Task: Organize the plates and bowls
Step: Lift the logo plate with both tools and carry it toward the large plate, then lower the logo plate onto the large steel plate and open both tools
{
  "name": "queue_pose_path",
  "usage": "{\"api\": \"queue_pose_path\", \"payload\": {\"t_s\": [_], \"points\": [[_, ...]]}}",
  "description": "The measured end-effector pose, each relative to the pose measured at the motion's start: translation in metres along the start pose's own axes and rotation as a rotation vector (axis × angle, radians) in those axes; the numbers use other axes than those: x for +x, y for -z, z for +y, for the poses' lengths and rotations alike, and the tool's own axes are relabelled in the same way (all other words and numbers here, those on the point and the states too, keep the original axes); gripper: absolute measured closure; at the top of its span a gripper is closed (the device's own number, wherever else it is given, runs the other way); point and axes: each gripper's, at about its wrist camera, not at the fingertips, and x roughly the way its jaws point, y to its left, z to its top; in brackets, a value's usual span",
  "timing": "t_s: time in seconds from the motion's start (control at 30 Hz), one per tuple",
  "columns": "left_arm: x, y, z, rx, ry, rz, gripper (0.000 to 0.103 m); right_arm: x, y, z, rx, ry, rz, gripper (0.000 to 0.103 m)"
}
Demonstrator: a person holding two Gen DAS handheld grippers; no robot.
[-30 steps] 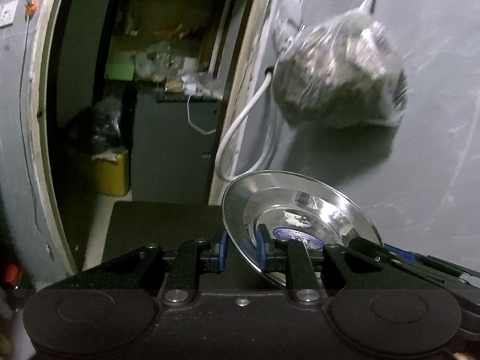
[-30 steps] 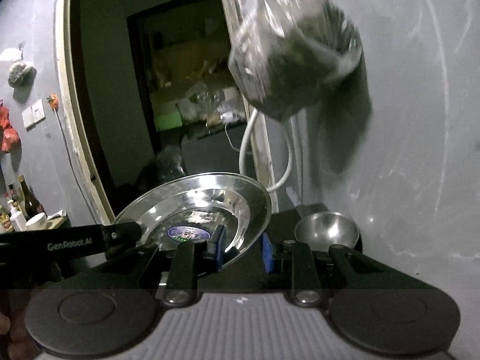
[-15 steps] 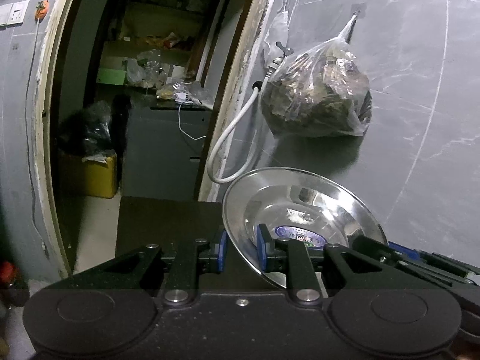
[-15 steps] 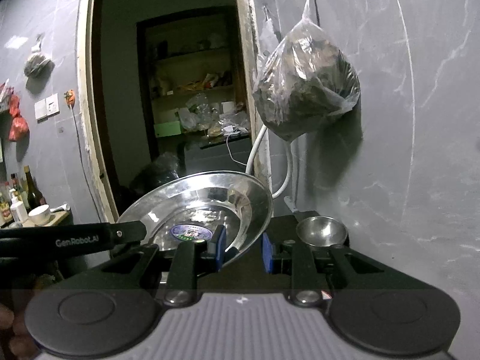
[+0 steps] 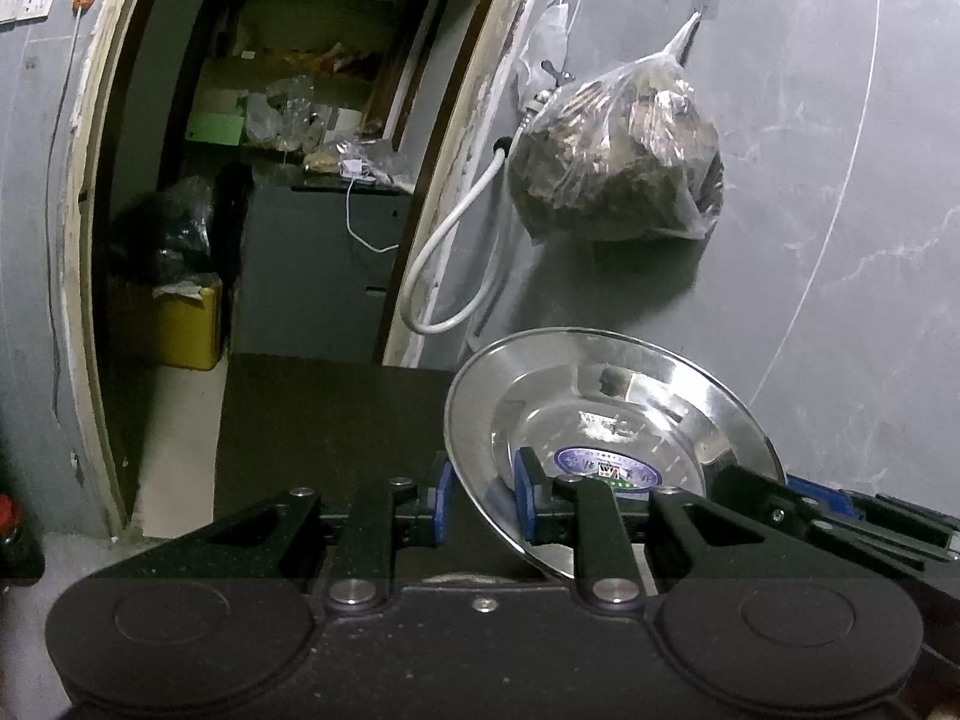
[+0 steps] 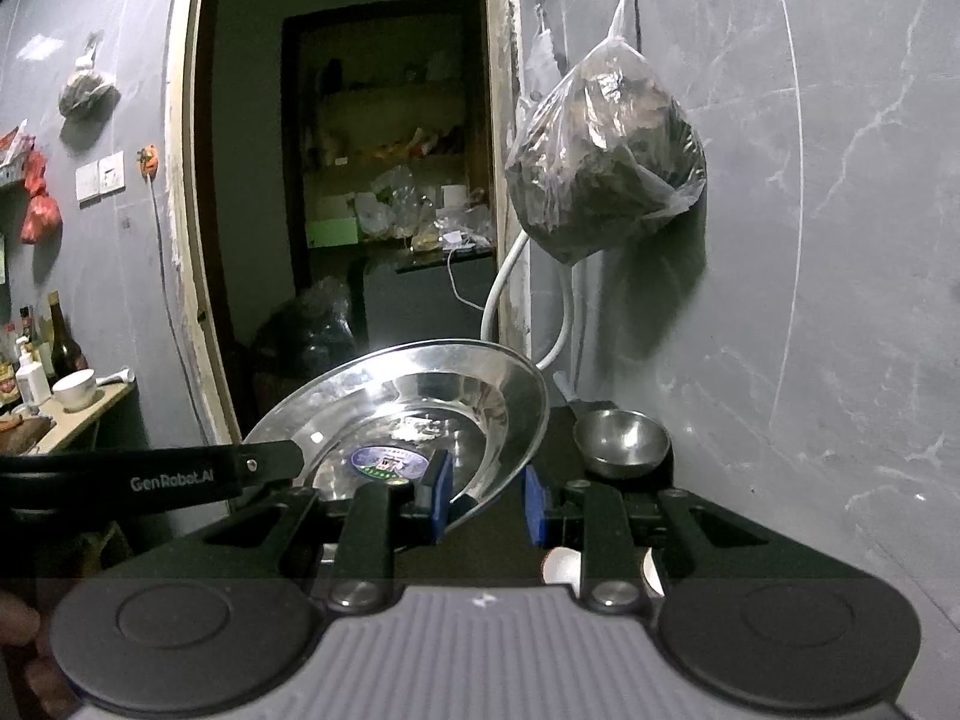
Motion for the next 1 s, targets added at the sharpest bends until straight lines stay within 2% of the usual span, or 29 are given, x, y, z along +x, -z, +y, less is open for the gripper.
{"api": "queue_pose_path", "payload": {"t_s": [0.27, 0.5, 0.7, 1.0], "points": [[0.011, 0.020, -0.007, -0.018, -0.045, 0.055, 0.079, 0.009, 0.019, -0.017, -0.013, -0.046, 0.070, 0.075], [0.022, 0.043, -0.015, 0.002, -0.096, 0.134, 0.079, 0.020, 0.041, -0.036, -0.013, -0.101, 0.153, 0.074], [0.032, 0.066, -0.011, 0.003, -0.152, 0.216, 0.078, 0.036, 0.062, -0.044, -0.009, -0.161, 0.250, 0.073], [0.046, 0.077, 0.001, -0.013, -0.235, 0.291, 0.077, 0.064, 0.072, -0.046, -0.005, -0.237, 0.349, 0.073]]}}
